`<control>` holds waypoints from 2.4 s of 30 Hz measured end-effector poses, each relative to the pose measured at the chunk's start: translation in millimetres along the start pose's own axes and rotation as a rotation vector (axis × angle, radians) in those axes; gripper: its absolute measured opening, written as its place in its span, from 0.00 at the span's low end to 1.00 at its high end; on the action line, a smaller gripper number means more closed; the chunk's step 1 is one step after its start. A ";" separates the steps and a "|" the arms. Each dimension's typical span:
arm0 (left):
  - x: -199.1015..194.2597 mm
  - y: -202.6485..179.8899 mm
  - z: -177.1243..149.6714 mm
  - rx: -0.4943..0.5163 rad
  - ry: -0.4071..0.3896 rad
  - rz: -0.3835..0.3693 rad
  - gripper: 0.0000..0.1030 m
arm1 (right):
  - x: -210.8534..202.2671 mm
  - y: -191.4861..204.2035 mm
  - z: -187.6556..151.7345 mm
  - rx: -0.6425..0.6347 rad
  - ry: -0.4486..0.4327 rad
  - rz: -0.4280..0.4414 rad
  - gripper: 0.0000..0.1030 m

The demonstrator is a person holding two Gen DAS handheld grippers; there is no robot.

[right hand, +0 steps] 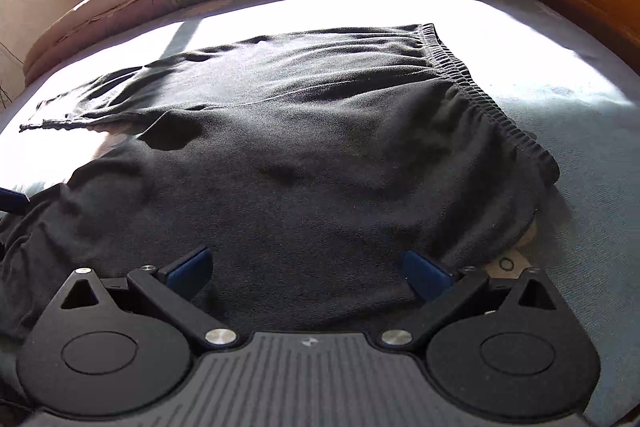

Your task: Fold clothes

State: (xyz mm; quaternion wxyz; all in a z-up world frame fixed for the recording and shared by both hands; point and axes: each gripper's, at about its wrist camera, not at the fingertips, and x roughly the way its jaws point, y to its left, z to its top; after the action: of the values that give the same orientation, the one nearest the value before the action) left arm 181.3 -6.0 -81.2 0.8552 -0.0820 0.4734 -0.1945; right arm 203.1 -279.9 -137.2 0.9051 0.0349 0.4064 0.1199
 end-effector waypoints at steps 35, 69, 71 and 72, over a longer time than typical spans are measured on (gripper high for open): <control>31.1 3.0 80.1 0.071 -0.165 -0.009 0.99 | 8.4 -13.4 62.9 -0.176 -0.079 0.095 1.00; 166.9 20.6 227.6 -0.067 0.212 -0.028 0.99 | 23.4 -91.4 164.9 0.137 0.363 0.227 1.00; 173.0 24.3 226.0 -0.095 0.229 -0.012 0.99 | 36.3 -111.6 181.0 0.125 0.349 0.264 1.00; 174.1 26.3 225.8 -0.110 0.231 -0.012 0.99 | 43.0 -121.7 189.2 0.118 0.342 0.283 1.00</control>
State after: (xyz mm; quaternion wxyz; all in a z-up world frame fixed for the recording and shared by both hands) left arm 460.9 -63.3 -103.6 0.7879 -0.1086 0.5783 -0.1817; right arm 394.4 -380.7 -61.8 0.7937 0.1237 0.5512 0.2256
